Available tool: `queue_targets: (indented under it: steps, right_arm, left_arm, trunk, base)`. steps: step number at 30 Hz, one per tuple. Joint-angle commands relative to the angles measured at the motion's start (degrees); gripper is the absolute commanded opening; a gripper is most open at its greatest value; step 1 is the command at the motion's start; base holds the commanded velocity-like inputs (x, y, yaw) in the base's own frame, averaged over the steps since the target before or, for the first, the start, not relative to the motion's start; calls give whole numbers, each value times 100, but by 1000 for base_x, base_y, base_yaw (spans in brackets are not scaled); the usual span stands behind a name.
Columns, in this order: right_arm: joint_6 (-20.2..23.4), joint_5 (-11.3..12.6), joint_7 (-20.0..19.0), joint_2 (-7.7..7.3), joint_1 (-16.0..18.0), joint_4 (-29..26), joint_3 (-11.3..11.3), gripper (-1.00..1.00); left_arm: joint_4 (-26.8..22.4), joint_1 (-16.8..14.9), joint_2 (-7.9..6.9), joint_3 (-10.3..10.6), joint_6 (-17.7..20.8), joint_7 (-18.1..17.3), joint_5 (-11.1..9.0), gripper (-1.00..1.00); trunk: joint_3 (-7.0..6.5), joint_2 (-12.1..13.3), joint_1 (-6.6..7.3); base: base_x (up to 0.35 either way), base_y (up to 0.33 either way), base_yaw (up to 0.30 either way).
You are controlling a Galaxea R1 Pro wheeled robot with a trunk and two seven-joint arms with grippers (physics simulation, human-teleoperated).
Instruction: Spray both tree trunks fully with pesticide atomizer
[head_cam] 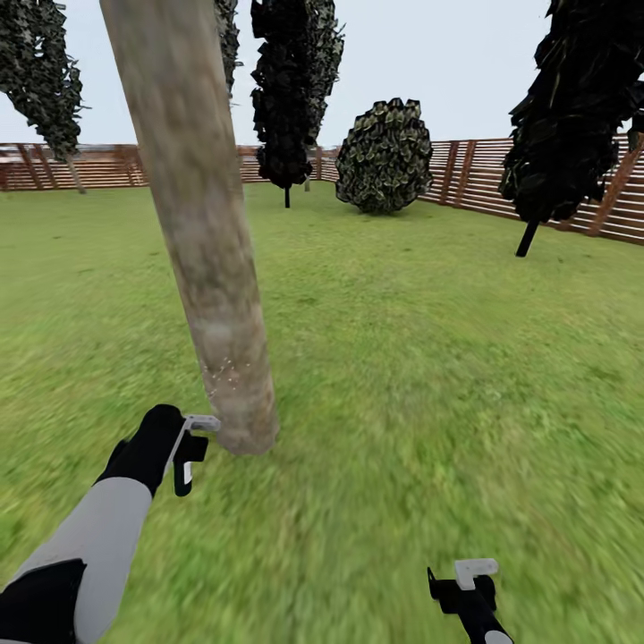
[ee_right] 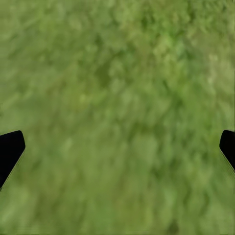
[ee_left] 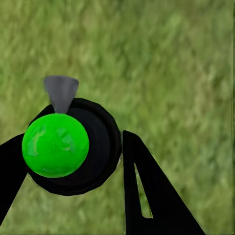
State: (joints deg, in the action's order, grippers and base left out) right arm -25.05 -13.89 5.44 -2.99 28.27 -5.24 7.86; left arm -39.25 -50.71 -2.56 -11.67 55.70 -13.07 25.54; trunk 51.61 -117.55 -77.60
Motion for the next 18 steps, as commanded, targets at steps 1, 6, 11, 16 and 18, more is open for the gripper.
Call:
queue_targets:
  steps: [1,6,11,16,18]
  right_arm:
    - [-18,-61,18,1,3,6,41,100]
    - [-18,-61,10,-3,3,8,41,100]
    - [-18,-61,10,-8,3,12,41,100]
    - [-18,-61,10,-2,3,10,41,100]
    - [-18,-61,10,0,3,7,41,100]
  left_arm:
    - [-5,-3,21,-13,8,-38,80,-100]
    - [-4,-1,96,-8,2,-37,66,-100]
    - [-8,98,88,-26,-4,-51,85,-100]
    - [-4,401,37,-28,-370,-35,100,-100]
    - [-10,429,46,-35,-439,-24,89,-100]
  trunk:
    - [5,-2,-2]
    - [5,-2,-2]
    - [5,-2,-2]
    - [5,-2,-2]
    - [5,-2,-2]
  base:
    - [237,-191,222]
    - [134,-236,48]
    - [9,-275,2]
    - [26,-276,0]
    - [140,-256,0]
